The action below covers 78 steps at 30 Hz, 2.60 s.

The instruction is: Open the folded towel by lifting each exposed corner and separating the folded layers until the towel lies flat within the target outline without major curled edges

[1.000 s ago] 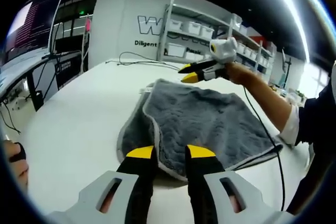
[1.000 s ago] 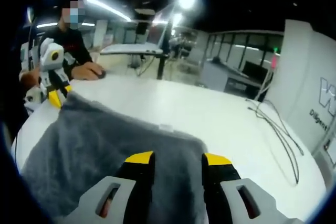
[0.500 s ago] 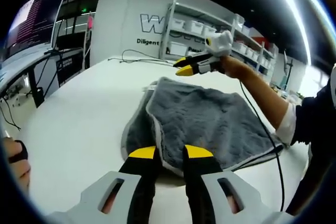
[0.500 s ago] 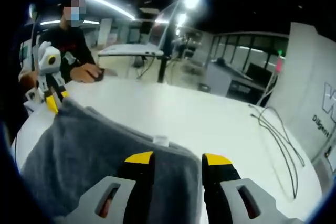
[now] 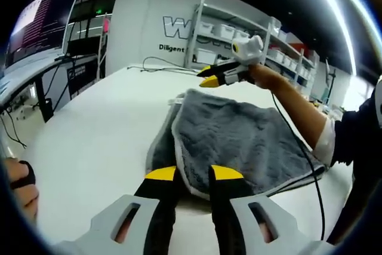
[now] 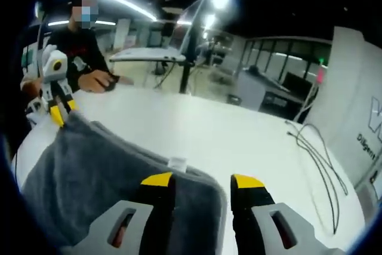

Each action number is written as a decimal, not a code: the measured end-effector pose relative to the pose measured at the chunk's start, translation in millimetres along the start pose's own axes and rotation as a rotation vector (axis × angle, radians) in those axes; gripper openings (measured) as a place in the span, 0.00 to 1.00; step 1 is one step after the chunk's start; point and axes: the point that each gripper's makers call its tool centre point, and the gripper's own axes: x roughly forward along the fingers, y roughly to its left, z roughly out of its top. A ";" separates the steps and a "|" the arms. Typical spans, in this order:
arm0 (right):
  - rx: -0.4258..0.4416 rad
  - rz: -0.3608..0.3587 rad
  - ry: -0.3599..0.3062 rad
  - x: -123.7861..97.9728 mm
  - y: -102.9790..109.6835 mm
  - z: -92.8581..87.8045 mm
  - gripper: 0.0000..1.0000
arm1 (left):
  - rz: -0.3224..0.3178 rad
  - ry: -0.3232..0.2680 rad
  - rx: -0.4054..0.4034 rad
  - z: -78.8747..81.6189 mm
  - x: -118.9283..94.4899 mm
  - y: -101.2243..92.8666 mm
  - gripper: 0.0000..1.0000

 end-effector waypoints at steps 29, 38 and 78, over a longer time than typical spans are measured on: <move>0.007 0.022 0.015 14.1 0.7 -9.0 0.39 | 0.013 0.011 -0.011 -4.1 6.7 -6.4 0.23; 0.054 0.004 0.015 20.4 -4.4 -22.5 0.39 | 0.032 0.015 -0.003 -6.7 10.7 -3.7 0.22; 0.132 -0.014 0.059 36.1 -9.2 -46.8 0.33 | 0.070 0.037 0.003 -13.2 13.9 -7.1 0.18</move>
